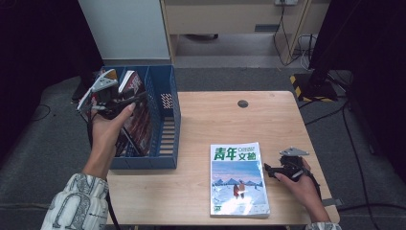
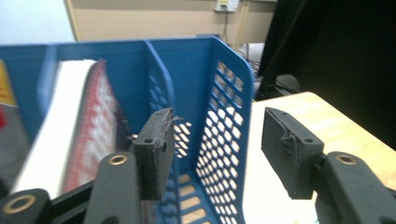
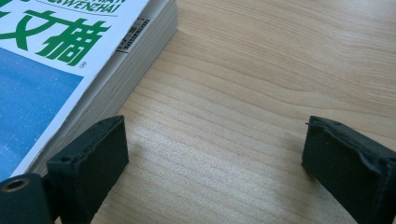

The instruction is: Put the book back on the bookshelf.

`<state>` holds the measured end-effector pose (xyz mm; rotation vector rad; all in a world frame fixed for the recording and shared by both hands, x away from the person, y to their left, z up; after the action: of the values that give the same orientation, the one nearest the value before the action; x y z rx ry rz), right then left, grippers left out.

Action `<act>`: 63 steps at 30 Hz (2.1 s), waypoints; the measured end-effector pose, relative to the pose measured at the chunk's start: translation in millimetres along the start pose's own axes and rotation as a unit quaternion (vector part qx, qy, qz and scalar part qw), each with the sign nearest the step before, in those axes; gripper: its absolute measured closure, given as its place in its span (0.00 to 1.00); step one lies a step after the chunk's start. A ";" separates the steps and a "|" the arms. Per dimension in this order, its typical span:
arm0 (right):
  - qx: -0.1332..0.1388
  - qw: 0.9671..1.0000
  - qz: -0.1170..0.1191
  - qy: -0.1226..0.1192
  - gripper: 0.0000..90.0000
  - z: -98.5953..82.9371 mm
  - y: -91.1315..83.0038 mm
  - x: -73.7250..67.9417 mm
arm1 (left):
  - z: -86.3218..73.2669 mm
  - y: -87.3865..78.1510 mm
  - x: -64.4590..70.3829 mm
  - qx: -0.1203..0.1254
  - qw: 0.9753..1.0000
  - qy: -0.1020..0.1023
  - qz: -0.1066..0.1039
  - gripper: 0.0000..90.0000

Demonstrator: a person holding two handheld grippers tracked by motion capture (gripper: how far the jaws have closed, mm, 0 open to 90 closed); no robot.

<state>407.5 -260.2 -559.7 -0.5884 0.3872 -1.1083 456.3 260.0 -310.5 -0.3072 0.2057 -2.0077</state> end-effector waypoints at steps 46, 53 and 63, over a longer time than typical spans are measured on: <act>0.003 0.999 0.025 -0.036 0.19 4.0 -31.4 -14.1 | -165.8 77.0 167.7 -0.111 0.974 0.068 -0.187 0.30; 0.003 0.996 0.075 -0.043 0.10 4.5 -55.6 -35.9 | -188.8 87.0 187.3 -0.138 0.968 0.087 -0.193 0.29; -0.043 0.986 0.147 -0.067 0.07 -4.7 -44.8 -63.0 | -218.6 89.3 204.4 -0.176 0.956 0.127 -0.199 0.28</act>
<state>347.2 -218.0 -535.4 -0.6543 0.3925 -0.7682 379.9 39.4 -517.9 -0.3316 0.7183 -2.4078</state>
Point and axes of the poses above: each handheld gripper's, and its own axes: y roughly forward along the jaws, z roughly out of its top, x roughly to its right, the point moved 3 cm from there along y, roughly forward along the jaws, and after that the axes turned 6 degrees about x, right-handed, at the moved point
